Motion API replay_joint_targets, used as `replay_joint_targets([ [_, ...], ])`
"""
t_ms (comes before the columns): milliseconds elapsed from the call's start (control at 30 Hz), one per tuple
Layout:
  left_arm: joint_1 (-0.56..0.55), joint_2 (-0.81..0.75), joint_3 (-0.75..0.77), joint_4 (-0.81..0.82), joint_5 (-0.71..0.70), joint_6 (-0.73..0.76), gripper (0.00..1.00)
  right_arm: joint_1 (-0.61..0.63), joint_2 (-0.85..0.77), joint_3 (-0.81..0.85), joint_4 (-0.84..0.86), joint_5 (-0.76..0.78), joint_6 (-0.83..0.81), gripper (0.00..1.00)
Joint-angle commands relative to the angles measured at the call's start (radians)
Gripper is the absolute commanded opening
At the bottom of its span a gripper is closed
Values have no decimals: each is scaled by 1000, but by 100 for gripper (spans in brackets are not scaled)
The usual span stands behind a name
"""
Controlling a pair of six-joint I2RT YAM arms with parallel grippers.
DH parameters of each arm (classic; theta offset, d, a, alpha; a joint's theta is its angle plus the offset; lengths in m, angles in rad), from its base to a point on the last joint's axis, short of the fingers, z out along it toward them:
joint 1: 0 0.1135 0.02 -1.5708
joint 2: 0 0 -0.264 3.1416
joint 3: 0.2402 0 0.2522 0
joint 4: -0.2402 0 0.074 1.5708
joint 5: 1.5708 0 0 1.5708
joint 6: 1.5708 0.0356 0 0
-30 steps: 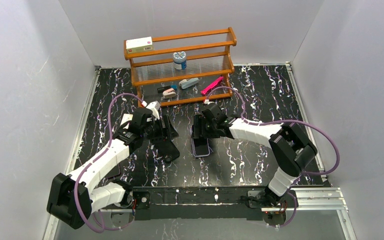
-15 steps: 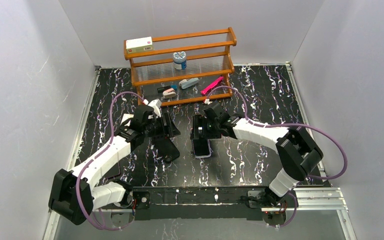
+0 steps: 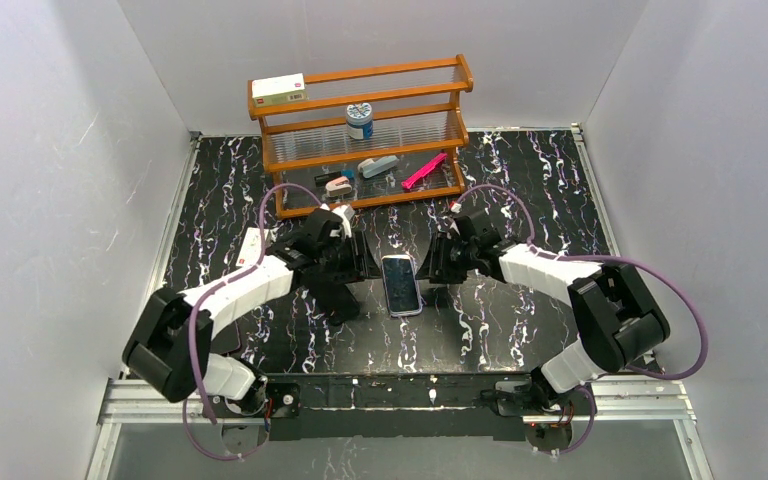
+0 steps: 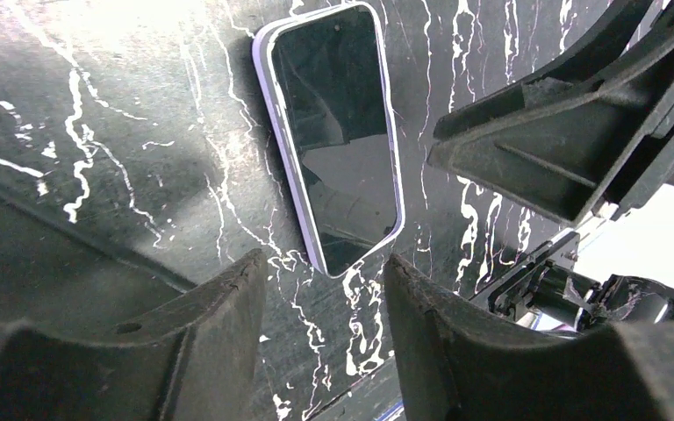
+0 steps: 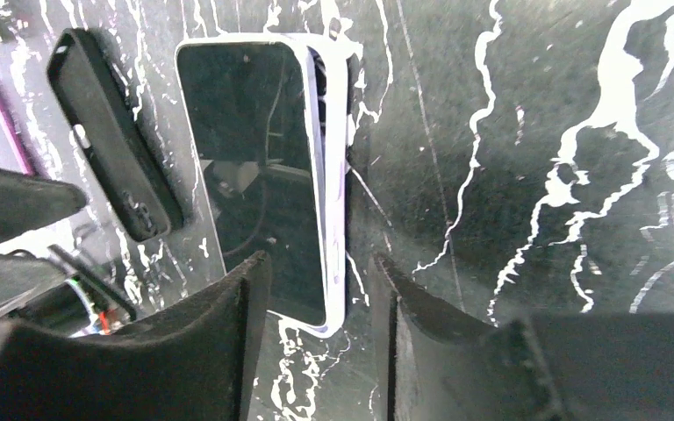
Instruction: Put the phone into the phone case
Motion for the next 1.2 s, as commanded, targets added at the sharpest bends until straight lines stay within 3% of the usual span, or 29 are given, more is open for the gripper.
replay_joint_targets([
  [0, -27, 63, 45, 60, 5, -24, 47, -19, 2, -34, 143, -128, 43, 50],
  [167, -36, 145, 49, 101, 10, -24, 42, -32, 28, -46, 178, -119, 57, 44],
  [500, -42, 239, 21, 244, 39, -92, 42, -33, 85, -52, 221, -93, 62, 44],
  [967, -93, 343, 106, 189, 24, -88, 37, -34, 161, -68, 333, -148, 96, 38],
  [1067, -117, 360, 119, 163, 14, -101, 24, -34, 161, -93, 402, -176, 130, 38],
  [1167, -130, 367, 129, 124, -1, -109, 19, -36, 155, -128, 478, -202, 169, 38],
])
